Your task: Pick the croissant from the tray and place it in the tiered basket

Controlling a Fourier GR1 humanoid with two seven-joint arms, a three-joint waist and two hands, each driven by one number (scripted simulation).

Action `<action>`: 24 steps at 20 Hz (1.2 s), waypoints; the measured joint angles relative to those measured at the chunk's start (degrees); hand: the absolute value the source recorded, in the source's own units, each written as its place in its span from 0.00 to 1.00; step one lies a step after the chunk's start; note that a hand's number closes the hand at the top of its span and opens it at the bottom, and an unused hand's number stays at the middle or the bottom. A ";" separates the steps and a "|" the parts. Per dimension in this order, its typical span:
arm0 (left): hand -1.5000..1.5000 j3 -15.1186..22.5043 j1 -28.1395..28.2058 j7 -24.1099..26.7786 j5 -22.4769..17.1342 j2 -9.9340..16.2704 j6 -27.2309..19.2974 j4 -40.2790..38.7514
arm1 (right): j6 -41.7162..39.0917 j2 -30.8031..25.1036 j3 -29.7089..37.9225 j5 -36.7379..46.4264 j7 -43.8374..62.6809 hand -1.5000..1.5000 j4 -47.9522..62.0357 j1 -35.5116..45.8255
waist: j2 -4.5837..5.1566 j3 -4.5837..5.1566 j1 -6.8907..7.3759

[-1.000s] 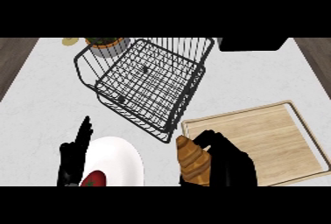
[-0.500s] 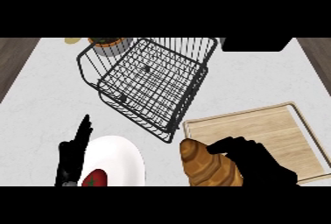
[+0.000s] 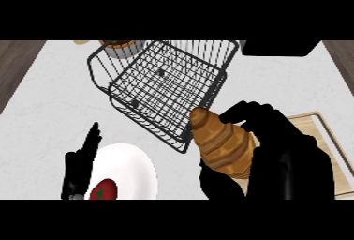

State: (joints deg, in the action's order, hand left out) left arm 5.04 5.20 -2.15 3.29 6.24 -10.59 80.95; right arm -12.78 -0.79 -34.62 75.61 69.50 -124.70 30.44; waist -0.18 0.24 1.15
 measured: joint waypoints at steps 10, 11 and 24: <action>0.50 0.59 -0.71 -0.60 0.71 -0.67 -0.39 0.23 | 0.21 0.22 14.46 -11.54 -1.72 1.00 18.92 17.22 | 0.24 -0.11 0.64; 0.50 0.41 -0.54 -0.23 0.63 -0.47 -0.15 -0.07 | 0.61 0.25 14.91 -12.19 -1.99 1.00 21.09 18.25 | 0.25 -0.12 0.57; 0.50 -0.41 -1.19 -0.08 0.49 -0.42 0.22 -0.40 | 10.65 0.41 17.41 -17.49 -5.54 1.00 49.82 27.36 | 0.38 -0.15 0.69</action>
State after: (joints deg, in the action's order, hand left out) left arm 4.63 4.01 -2.24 3.77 5.81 -10.37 80.55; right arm -2.13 -0.39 -17.21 58.12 63.97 -74.88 57.79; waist 0.20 0.10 1.84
